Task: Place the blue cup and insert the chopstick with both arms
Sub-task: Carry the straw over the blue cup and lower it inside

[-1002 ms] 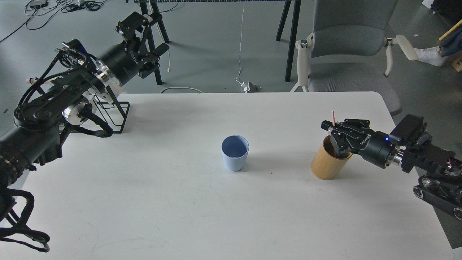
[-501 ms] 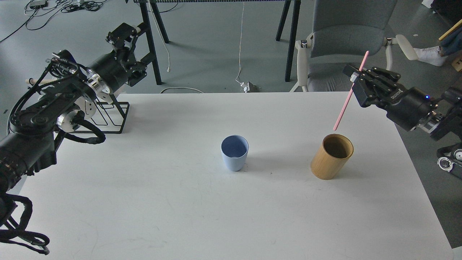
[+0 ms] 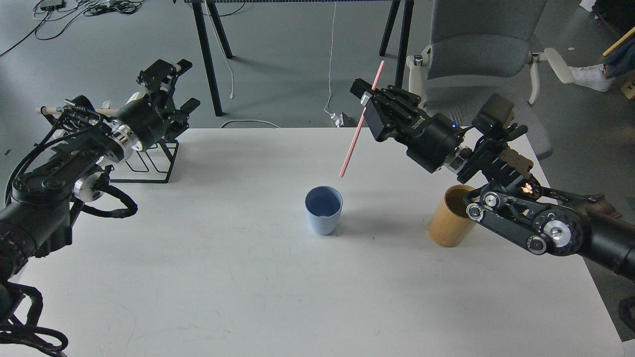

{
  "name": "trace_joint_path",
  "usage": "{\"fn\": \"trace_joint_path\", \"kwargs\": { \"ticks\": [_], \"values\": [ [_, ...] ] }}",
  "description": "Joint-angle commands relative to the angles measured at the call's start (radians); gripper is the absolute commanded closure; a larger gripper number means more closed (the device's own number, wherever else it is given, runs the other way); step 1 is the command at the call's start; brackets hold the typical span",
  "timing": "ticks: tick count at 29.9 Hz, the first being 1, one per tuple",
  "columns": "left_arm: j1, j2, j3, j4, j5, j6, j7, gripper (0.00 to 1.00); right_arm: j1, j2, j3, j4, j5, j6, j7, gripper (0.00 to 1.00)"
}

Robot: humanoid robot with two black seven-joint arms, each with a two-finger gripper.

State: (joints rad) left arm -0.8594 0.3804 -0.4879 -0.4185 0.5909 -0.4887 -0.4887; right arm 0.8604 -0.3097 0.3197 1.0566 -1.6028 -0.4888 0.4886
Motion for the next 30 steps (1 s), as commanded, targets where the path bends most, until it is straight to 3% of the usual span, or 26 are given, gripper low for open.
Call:
{"fn": "trace_joint_path", "kwargs": {
  "ticks": [1,19,21,24,30],
  "values": [
    [0.002,0.006,0.000,0.000,-0.003,0.000,0.000,0.03,0.003,0.093,-0.028,-0.081,-0.037,0.000,0.000,1.00],
    [0.002,0.000,-0.001,0.000,-0.023,0.000,0.000,0.03,-0.003,0.132,-0.082,-0.182,-0.066,0.000,0.000,0.97],
    [0.002,-0.001,-0.003,0.000,-0.023,0.000,0.000,0.03,-0.004,0.136,-0.085,-0.190,-0.066,0.000,0.000,0.90],
    [0.000,-0.003,-0.003,0.000,-0.023,0.000,0.000,0.03,-0.004,0.136,-0.087,-0.190,-0.066,0.000,0.000,0.64],
    [-0.001,-0.003,-0.005,0.000,-0.033,0.000,0.000,0.03,-0.007,0.138,-0.085,-0.191,-0.060,0.000,0.000,0.31]
  ]
}}
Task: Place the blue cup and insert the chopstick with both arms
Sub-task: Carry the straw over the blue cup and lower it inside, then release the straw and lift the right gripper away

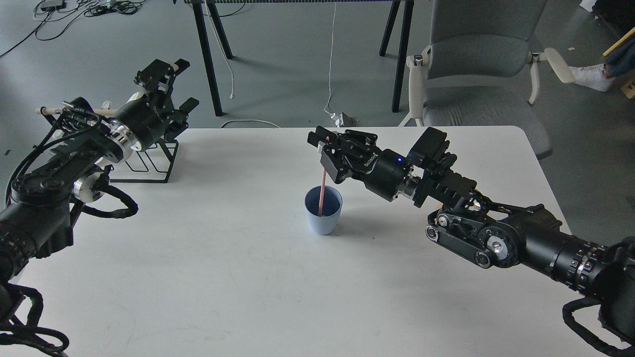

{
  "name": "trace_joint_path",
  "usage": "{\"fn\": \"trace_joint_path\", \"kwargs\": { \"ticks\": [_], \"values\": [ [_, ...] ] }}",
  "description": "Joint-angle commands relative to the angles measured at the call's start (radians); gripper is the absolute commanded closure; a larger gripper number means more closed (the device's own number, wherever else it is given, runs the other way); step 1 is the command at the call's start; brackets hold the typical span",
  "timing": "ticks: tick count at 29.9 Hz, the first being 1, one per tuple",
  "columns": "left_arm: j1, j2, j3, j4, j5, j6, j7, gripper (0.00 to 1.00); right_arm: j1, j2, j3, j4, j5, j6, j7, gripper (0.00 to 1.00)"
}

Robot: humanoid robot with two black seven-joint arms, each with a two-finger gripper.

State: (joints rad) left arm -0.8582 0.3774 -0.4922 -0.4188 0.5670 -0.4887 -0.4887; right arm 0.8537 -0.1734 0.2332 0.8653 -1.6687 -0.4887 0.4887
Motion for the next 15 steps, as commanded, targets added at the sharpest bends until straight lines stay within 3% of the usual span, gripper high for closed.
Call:
{"fn": "trace_joint_path", "kwargs": {
  "ticks": [1,4,15],
  "values": [
    [-0.002,0.002,0.000,0.000,-0.013,0.000,0.000,0.03,-0.001,0.002,0.002,0.000,0.009,0.000,0.000,0.24],
    [-0.002,0.000,0.000,0.000,-0.024,0.000,0.000,0.03,-0.001,0.017,0.002,-0.014,0.018,0.000,0.000,0.07],
    [-0.027,-0.018,0.000,-0.001,-0.027,0.000,0.000,0.03,0.059,0.019,0.129,-0.017,0.214,0.000,0.000,0.07]
  ]
}}
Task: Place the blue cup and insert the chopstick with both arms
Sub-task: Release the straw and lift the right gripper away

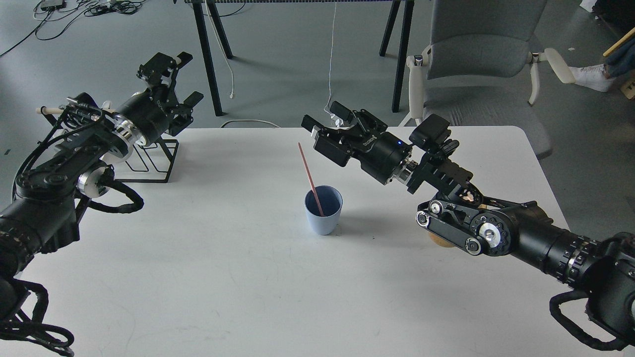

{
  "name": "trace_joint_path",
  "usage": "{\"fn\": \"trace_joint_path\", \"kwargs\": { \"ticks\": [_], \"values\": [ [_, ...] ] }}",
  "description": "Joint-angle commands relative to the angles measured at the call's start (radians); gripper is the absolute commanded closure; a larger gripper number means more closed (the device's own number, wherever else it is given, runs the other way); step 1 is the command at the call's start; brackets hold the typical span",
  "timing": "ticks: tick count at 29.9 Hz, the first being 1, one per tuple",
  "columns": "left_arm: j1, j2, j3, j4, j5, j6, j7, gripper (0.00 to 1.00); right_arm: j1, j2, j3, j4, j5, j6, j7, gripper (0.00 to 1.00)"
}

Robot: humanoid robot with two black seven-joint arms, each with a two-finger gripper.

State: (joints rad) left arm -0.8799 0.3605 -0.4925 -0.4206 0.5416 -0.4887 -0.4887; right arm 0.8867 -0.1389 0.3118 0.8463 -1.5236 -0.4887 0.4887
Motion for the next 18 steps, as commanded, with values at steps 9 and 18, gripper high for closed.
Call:
{"fn": "trace_joint_path", "kwargs": {
  "ticks": [9,18],
  "values": [
    [-0.039,0.006,-0.003,0.000,-0.078,0.000,0.000,0.02,0.103,-0.117,0.132,0.011,0.423,0.000,0.000,0.07],
    [-0.050,0.070,-0.011,0.000,-0.173,0.000,0.000,0.02,0.058,-0.393,0.141,0.270,1.050,0.066,0.000,0.07]
  ]
}}
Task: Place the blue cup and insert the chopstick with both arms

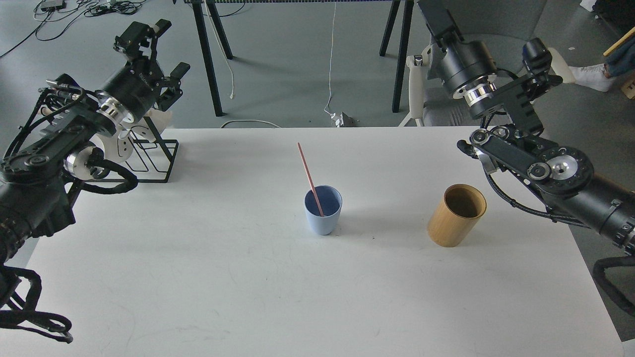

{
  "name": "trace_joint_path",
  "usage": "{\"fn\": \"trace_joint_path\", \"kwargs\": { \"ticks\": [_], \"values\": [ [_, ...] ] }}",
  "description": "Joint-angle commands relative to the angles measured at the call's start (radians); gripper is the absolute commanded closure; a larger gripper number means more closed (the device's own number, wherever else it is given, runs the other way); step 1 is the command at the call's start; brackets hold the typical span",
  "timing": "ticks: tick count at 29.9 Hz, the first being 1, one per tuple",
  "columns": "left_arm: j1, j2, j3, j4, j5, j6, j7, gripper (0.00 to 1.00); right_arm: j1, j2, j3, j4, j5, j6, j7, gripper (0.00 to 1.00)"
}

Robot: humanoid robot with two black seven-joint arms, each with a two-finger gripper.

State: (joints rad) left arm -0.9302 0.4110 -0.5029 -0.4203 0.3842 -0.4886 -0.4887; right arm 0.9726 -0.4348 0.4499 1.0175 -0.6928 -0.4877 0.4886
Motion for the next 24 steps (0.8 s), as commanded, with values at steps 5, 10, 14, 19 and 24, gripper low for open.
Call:
{"fn": "trace_joint_path", "kwargs": {
  "ticks": [5,10,14,19,24],
  "values": [
    [0.002,0.054,-0.028,-0.002,-0.021,0.000,0.000,0.02,-0.104,-0.228,0.024,0.190,0.510,0.465,0.000,0.06],
    [0.013,0.077,-0.082,-0.002,-0.021,0.000,0.000,0.02,-0.187,-0.232,0.096,0.188,0.595,0.771,0.000,0.06],
    [0.014,0.081,-0.082,-0.002,-0.021,0.000,0.000,0.01,-0.218,-0.222,0.133,0.188,0.596,0.885,0.000,0.05],
    [0.017,0.083,-0.080,-0.002,-0.019,0.000,0.000,0.01,-0.218,-0.185,0.142,0.185,0.595,0.896,0.000,0.01],
    [0.039,0.081,-0.082,-0.002,-0.019,0.000,0.000,0.01,-0.218,-0.164,0.142,0.181,0.593,0.891,0.000,0.01]
  ]
}}
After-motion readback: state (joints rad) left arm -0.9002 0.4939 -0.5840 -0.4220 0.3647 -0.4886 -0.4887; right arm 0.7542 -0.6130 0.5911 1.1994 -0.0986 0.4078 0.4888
